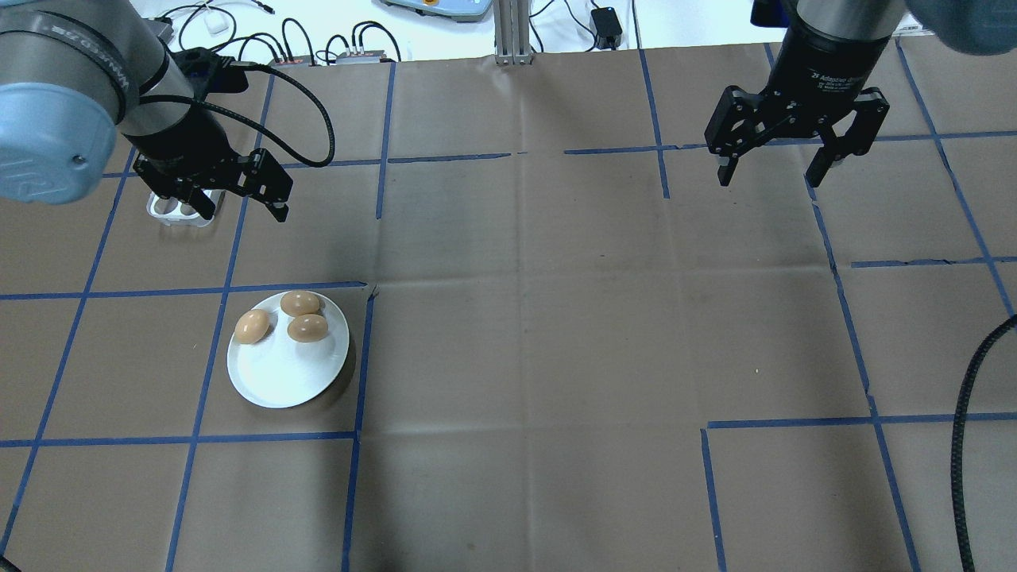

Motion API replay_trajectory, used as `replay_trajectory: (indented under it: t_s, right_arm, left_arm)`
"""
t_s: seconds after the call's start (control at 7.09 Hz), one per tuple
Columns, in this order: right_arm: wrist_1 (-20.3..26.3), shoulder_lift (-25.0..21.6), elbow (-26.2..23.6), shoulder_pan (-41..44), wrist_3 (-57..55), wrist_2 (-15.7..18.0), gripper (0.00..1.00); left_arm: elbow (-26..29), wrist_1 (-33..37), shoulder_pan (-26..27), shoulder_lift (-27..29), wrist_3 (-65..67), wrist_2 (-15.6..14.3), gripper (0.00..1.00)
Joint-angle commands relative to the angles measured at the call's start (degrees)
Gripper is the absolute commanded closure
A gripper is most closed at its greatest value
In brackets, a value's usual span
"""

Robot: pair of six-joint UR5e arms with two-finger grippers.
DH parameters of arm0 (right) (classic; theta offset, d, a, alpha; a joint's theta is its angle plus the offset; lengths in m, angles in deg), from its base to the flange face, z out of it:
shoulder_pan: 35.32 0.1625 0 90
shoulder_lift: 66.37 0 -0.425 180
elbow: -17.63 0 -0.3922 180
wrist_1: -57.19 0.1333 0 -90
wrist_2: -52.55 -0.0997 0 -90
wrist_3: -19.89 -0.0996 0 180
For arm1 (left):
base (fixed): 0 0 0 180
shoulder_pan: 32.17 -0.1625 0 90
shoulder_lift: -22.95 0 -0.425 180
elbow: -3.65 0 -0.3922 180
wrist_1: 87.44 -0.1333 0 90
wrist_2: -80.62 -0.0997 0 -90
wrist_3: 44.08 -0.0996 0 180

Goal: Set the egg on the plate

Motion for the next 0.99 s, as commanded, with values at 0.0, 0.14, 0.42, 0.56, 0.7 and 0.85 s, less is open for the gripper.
replay_trajectory:
  t_s: [0.0,0.14,0.42,0.56,0.7,0.85]
  right_arm:
    - [0.0,0.08,0.0,0.0,0.0,-0.01,0.0]
    - [0.0,-0.01,0.0,0.0,0.0,0.08,0.0]
    - [0.0,-0.01,0.0,0.0,0.0,-0.01,0.0]
    - [0.0,-0.01,0.0,0.0,0.0,0.08,0.0]
    - [0.0,0.08,0.0,0.0,0.0,-0.01,0.0]
    - [0.0,-0.01,0.0,0.0,0.0,-0.01,0.0]
  left_arm:
    - [-0.62,1.62,0.78,-2.67,0.16,0.54,0.01]
    - [-0.62,1.53,0.78,-2.77,0.16,0.36,0.01]
    - [-0.71,0.74,0.78,-1.37,0.42,0.19,0.01]
    - [-0.02,0.91,0.78,-0.84,0.51,0.1,0.01]
    - [0.25,0.83,0.78,-0.75,0.51,-2.6,0.01]
    - [-0.09,0.74,0.78,0.04,0.68,-4.19,0.01]
